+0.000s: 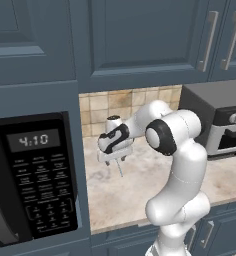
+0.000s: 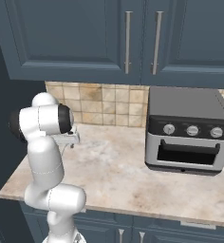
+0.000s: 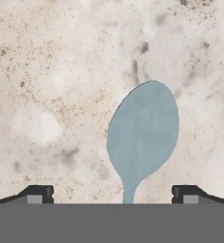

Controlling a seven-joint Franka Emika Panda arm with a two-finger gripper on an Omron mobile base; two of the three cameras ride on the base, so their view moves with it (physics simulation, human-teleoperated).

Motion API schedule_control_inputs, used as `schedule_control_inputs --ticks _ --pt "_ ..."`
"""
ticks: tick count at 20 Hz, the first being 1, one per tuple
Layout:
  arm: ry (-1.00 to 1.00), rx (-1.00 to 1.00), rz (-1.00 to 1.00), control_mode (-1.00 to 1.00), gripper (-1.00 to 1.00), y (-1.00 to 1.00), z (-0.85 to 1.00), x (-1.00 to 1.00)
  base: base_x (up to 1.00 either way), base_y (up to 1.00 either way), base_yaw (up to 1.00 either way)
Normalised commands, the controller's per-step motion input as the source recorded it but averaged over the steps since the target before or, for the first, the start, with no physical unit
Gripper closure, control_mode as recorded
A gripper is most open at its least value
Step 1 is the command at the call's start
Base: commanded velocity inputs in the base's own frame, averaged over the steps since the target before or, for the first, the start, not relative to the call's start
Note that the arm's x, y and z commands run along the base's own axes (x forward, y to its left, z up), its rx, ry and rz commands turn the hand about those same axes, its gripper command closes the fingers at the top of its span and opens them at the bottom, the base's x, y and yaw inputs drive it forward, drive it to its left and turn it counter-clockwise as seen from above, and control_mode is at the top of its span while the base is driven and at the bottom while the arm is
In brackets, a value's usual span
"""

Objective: Organize the utensils by type. Pick up the wooden spoons from the counter and place them in the open cabinet. Then pick up the metallic utensils from the counter and place them in the open drawer.

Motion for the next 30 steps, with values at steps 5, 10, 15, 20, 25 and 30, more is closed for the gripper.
schedule_control_inputs --ticks 5,10,15,20,25,30 --pt "0.0 0.0 0.0 -1.0 -1.0 0.0 -0.22 -0.07 0.0 0.0 0.0" --pt "0.0 0.0 -0.03 -1.0 -1.0 0.0 -0.23 -0.08 0.0 0.0 0.0" --pt "-0.01 0.0 -0.06 -1.0 -1.0 0.0 -0.29 -0.19 0.0 0.0 0.0" --pt "-0.01 0.0 -0.04 -1.0 1.0 0.0 -0.45 -0.11 0.0 0.0 0.0" --pt "0.0 0.0 -0.01 -1.0 1.0 -0.04 -0.52 -0.31 0.0 0.0 0.0" --pt "0.0 0.0 0.0 -1.0 1.0 -0.07 -0.51 -0.46 0.0 0.0 0.0"
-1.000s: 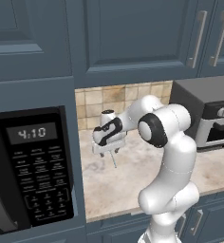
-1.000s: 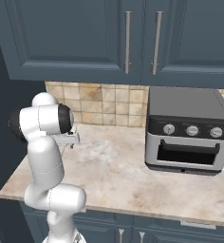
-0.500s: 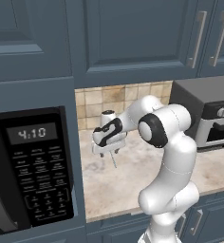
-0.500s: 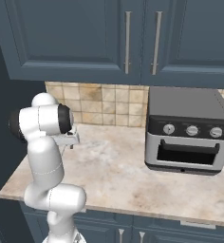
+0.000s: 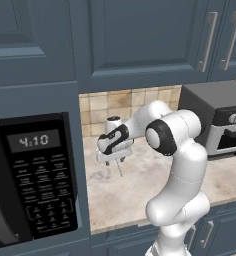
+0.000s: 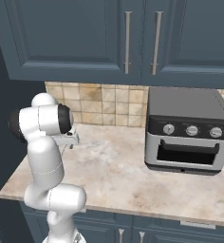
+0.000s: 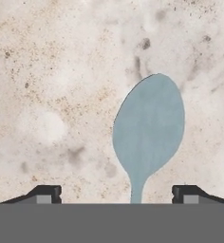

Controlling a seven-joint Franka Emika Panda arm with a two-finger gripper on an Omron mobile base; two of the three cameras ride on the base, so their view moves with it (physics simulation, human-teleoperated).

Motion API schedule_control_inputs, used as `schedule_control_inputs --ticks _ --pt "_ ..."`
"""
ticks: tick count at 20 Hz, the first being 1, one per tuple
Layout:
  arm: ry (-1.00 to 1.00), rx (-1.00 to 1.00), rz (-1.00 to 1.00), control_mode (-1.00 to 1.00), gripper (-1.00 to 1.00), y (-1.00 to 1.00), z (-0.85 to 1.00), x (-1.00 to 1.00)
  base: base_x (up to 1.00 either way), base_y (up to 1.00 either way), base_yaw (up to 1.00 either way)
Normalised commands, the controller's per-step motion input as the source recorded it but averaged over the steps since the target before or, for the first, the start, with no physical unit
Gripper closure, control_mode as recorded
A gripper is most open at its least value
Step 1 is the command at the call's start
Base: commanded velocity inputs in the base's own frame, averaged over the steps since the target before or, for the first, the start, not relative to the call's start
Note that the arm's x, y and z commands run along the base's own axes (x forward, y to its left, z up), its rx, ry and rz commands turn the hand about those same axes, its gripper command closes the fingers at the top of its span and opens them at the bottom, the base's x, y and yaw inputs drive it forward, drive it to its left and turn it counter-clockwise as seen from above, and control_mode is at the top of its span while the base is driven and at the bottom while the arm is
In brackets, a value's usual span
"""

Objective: Organize the utensils by type. Pick up the wooden spoons from the counter and place them in the open cabinet. Then pick up the metallic utensils from the counter and place them in the open drawer.

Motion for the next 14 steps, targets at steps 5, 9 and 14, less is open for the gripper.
schedule_control_inputs --ticks 5,9,14 --pt "0.0 0.0 0.0 -1.0 1.0 -0.01 -0.44 -0.45 0.0 0.0 0.0" --pt "0.0 0.0 0.0 -1.0 1.0 0.0 -0.35 -0.42 0.0 0.0 0.0" --pt "0.0 0.0 0.0 -1.0 1.0 0.0 -0.34 -0.26 0.0 0.0 0.0"
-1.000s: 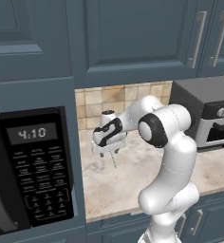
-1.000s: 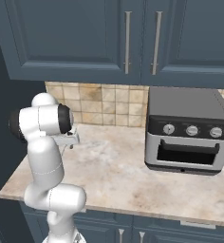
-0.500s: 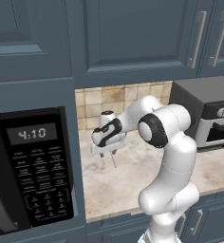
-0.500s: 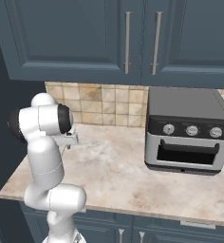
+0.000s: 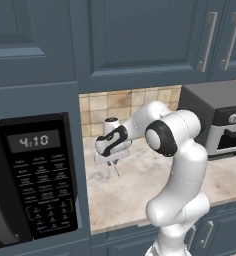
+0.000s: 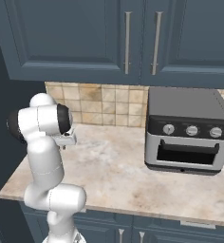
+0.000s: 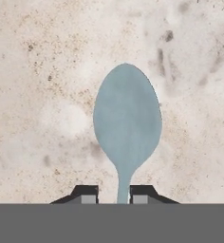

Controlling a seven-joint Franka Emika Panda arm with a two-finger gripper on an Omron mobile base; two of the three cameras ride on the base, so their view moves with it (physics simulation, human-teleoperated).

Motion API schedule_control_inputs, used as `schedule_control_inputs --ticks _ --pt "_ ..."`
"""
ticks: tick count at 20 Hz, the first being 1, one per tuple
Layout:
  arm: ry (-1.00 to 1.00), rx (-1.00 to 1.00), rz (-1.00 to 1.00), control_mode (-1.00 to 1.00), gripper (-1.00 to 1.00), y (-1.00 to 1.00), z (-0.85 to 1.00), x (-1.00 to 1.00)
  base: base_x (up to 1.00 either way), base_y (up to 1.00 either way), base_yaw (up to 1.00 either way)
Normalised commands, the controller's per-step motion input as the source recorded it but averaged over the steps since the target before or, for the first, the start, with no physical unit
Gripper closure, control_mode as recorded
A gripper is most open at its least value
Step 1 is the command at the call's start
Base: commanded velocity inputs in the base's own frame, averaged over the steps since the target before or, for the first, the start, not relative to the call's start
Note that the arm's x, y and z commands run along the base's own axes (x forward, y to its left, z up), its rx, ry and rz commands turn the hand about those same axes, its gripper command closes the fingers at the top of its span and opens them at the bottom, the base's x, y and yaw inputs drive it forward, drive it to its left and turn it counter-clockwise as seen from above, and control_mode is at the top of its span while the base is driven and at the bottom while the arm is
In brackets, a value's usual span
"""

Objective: Organize the utensils by type. Pick up the wooden spoons from the counter and place them in the open cabinet. Then pick up the metallic utensils from the counter and place them in the open drawer.

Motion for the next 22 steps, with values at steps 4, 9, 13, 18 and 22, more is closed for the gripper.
schedule_control_inputs --ticks 4,9,13,18,22 --pt "0.0 0.0 0.0 -1.0 1.0 0.0 -0.26 -0.18 0.0 0.0 0.0" --pt "-0.07 0.05 0.0 -1.0 1.0 0.0 -0.04 -0.24 0.0 0.0 0.0" --pt "-0.1 0.05 0.0 -1.0 1.0 0.0 0.04 -0.32 0.0 0.0 0.0" --pt "-0.06 0.0 0.03 -1.0 1.0 -0.06 0.25 -0.05 0.0 0.0 0.0" --pt "0.0 0.0 0.17 -1.0 1.0 -0.16 0.49 -0.12 0.0 0.0 0.0"
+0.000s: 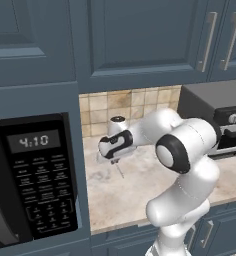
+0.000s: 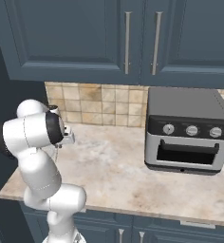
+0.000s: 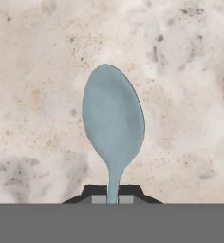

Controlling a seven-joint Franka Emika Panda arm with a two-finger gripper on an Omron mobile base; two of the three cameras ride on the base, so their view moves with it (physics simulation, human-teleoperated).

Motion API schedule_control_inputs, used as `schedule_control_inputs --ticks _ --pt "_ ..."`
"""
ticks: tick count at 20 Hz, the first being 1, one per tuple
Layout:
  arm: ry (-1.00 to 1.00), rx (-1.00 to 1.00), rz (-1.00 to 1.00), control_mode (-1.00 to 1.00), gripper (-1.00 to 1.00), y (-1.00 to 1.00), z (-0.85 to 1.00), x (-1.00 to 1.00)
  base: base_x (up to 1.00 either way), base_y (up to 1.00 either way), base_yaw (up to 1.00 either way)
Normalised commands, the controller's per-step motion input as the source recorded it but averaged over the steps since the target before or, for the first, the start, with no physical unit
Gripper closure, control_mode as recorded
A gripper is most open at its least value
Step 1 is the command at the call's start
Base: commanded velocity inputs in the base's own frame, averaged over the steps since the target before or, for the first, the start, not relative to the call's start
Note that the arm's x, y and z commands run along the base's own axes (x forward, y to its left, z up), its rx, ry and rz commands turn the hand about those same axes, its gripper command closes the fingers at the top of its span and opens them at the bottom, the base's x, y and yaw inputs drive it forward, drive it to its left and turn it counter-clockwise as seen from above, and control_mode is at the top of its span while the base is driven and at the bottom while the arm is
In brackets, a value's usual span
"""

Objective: Organize the utensils by type. Pick up the wooden spoons from the counter and place them in the open cabinet. Then pick up the metallic utensils from the counter and place them in the open drawer.

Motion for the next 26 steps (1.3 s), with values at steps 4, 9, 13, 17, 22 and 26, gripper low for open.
schedule_control_inputs --ticks 4,9,13,17,22,26 --pt "0.0 0.0 0.31 -1.0 1.0 -0.19 0.45 -0.15 0.0 0.0 0.0" --pt "-0.03 0.0 0.53 -1.0 1.0 -0.33 0.43 -0.12 0.0 0.0 0.0" --pt "-0.11 -0.1 0.6 -1.0 1.0 -0.34 0.41 -0.36 0.0 0.0 0.0" --pt "-0.06 -0.19 0.51 -1.0 1.0 -0.33 0.35 -0.47 0.0 0.0 0.0" --pt "0.0 -0.21 0.43 -1.0 1.0 -0.27 0.32 -0.35 0.0 0.0 0.0" --pt "-0.01 -0.18 0.44 -1.0 1.0 -0.31 0.32 -0.27 0.0 0.0 0.0"
